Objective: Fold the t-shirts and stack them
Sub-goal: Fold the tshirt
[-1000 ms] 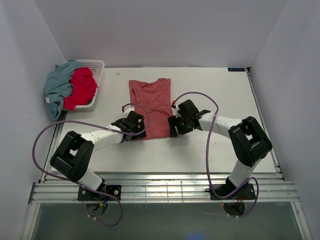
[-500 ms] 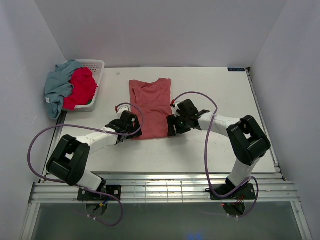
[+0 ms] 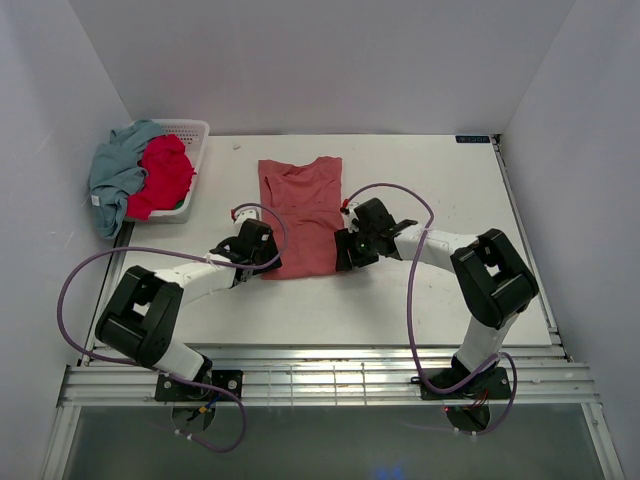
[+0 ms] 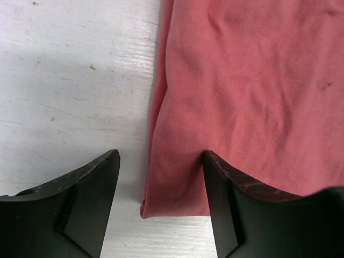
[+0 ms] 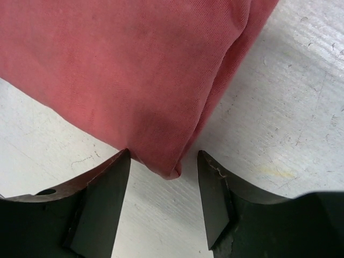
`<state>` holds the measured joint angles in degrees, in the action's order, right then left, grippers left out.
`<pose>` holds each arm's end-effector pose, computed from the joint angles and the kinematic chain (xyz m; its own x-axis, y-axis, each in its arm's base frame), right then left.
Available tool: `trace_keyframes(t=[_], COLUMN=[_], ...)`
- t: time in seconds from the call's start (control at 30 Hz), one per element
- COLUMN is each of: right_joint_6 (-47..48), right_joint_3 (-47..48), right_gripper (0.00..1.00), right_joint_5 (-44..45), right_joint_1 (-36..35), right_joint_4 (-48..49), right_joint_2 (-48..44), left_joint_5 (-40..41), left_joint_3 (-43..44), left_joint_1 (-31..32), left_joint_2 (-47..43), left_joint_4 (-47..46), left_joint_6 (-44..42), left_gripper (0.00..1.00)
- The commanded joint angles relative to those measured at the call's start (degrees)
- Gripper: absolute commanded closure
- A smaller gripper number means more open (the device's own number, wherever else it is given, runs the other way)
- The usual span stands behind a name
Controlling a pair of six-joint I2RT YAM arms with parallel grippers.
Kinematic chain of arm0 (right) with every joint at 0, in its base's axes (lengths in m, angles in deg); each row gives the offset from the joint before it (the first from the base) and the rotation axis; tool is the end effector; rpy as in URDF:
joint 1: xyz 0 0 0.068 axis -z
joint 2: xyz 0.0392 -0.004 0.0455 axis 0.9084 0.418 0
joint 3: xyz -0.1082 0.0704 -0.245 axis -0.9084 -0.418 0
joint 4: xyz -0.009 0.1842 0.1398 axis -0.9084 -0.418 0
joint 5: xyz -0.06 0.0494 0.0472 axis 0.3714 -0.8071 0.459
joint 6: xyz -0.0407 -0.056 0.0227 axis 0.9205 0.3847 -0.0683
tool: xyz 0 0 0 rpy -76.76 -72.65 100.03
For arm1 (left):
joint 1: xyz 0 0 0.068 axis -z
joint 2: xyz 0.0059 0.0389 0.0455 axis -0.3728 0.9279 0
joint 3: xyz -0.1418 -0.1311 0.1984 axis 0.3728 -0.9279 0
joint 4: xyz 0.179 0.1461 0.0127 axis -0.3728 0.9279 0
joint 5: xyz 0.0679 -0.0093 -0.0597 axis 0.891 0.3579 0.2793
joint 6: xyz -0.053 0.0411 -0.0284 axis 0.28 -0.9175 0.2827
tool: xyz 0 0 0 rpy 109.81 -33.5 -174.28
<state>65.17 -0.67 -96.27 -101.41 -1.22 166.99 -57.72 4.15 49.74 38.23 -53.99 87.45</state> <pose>0.2772 0.2162 0.1722 -0.7796 -0.2673 -0.5664 -0.4944 0.8177 0.2947 0.2452 -0.1116 0.1610 -0.7644 -0.2283 -0.6030 -0.1572 0.9730 -0.1692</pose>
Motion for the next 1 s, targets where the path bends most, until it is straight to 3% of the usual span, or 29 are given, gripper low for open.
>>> trace_keyframes(t=[0.0,0.27,0.4,0.5,0.53,0.6,0.63,0.67,0.73,0.97], right_joint_6=[-0.1,0.0,0.0,0.1,0.2,0.4,0.5,0.5,0.6,3.0], right_joint_3=[0.1,0.3,0.7,1.1,1.1,1.2,1.3,1.3,1.3,0.0], right_gripper=[0.42,0.45,0.5,0.6,0.63,0.76,0.8,0.83,0.9,0.92], right_joint_5=[-0.3,-0.5,-0.6,-0.8,-0.9,-0.9,-0.9,-1.1,-1.5,-1.3], right_joint_1=[-0.2,-0.1,-0.1,-0.1,-0.1,-0.2,-0.1,-0.2,-0.1,-0.7], right_joint_4=[0.4,0.4,0.6,0.6,0.7,0.7,0.7,0.6,0.4,-5.5], right_joint_2=[0.8,1.6,2.3,3.0,3.3,3.7,3.9,4.0,3.8,-0.9], left_joint_5=[-6.5,-8.8,-9.1,-8.9,-8.8,-8.6,-8.6,-8.5,-8.6,-10.8], left_joint_3=[-2.3,-3.8,-5.0,-4.8,-4.5,-4.0,-3.7,-3.0,-2.7,-2.4], left_joint_1=[0.0,0.0,0.0,0.0,0.0,0.0,0.0,0.0,0.0,1.3], left_joint_2=[2.0,1.3,1.6,3.1,4.2,5.4,6.1,6.4,6.5,3.4], left_joint_4=[3.6,6.6,7.2,7.3,7.3,7.3,7.4,7.4,7.4,11.2], left_joint_6=[0.8,0.7,1.0,1.2,1.3,1.4,1.4,1.4,1.3,-0.2], left_gripper=[0.27,0.31,0.37,0.53,0.65,0.78,0.96,1.0,1.0,1.0])
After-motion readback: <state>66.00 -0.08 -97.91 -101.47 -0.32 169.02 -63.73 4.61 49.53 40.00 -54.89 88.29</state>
